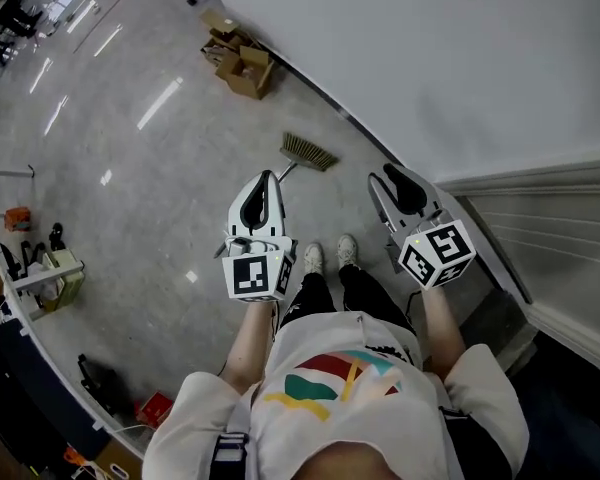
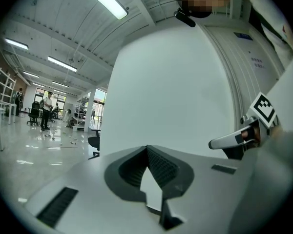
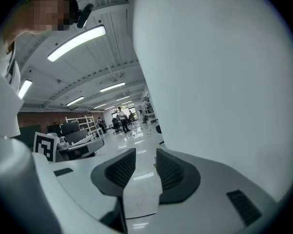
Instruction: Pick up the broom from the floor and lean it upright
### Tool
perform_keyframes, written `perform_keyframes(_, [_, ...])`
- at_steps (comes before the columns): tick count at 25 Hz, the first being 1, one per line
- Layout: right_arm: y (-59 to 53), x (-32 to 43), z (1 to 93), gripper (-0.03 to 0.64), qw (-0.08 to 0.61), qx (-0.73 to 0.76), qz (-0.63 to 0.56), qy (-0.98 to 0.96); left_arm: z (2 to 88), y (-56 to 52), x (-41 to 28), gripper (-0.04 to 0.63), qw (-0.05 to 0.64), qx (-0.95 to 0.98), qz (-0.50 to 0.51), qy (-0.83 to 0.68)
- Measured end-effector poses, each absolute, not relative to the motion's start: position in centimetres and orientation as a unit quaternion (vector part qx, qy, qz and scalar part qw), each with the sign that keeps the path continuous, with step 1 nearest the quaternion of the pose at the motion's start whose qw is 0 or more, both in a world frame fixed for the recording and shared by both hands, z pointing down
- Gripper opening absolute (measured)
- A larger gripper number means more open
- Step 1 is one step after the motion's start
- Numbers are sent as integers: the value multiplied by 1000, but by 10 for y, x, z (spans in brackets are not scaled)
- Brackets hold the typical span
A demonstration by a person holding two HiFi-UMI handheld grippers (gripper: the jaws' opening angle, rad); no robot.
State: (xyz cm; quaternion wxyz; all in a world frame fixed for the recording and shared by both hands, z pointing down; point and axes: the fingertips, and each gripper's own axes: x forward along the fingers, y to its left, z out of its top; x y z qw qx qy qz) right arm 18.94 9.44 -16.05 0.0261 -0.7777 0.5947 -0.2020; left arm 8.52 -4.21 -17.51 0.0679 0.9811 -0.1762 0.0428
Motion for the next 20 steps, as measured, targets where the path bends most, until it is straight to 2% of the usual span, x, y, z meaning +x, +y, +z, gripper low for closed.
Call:
perform_keyframes(3, [67,195,-147,141,-3,-746,-200,635,-158,-58,86,44,71,974,45,-209])
perform_keyframes(10, [24,211,-50,141,0,-707,-246,663,-68,-98,88,44,70,963,55,-256])
perform_keyframes(20, [-37,216,233,141,-56,-651,-242,717,204,-150,84,44,60,952,47,-296])
